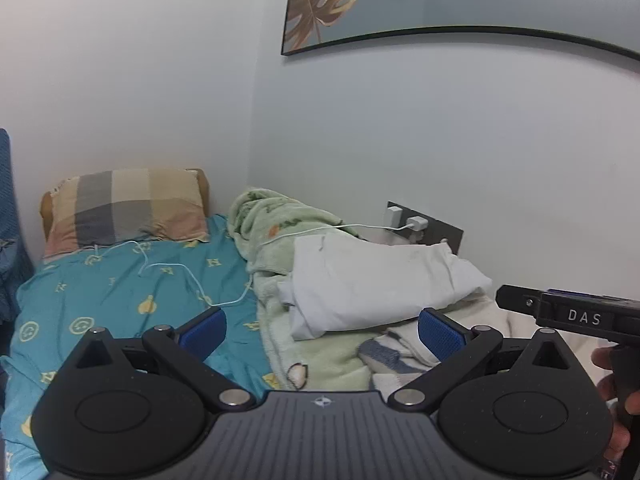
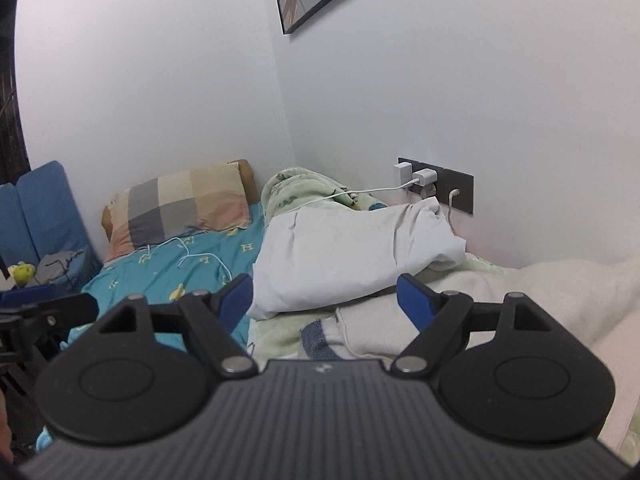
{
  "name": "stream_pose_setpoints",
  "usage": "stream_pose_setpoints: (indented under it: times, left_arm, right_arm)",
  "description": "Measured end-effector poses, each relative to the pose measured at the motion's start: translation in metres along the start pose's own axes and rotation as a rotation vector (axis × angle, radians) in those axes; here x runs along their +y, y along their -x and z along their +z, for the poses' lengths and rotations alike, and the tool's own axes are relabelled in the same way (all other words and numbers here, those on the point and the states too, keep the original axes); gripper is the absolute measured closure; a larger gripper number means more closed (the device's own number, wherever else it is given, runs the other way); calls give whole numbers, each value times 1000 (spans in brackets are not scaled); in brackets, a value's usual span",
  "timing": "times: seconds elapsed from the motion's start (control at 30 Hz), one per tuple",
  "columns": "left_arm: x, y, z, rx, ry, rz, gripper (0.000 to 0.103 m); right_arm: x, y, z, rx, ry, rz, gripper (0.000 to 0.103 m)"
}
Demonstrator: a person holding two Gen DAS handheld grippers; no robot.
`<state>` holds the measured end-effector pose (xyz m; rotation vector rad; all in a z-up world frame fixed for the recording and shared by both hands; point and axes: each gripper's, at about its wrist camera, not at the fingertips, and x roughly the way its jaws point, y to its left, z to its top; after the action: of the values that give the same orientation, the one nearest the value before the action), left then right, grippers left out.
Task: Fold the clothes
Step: 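Release the folded T-shirt with the right gripper and hold both grippers still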
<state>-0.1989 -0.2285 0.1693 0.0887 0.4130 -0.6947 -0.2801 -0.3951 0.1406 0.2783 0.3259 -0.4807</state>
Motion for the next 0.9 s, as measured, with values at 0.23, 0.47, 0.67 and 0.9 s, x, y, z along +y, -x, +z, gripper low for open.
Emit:
stream_pose_setpoints:
  times: [0.23,0.47,0.67,0.9]
  left_arm:
    - [9,16,-7,-12,-19,37,0]
    - [14,27,-9,-13,-18,55,0]
    - [10,42,-8,-39,-17,62,0]
    - [0,52,-11,-32,-48,71,0]
  right_arm:
    - [13,13,-9,-34,31,-39,22]
    - [22,20,-17,-49,71,-73,22]
    - [23,28,-18,-62,66,-79,22]
    - [31,33,-19,-74,84,-86,22]
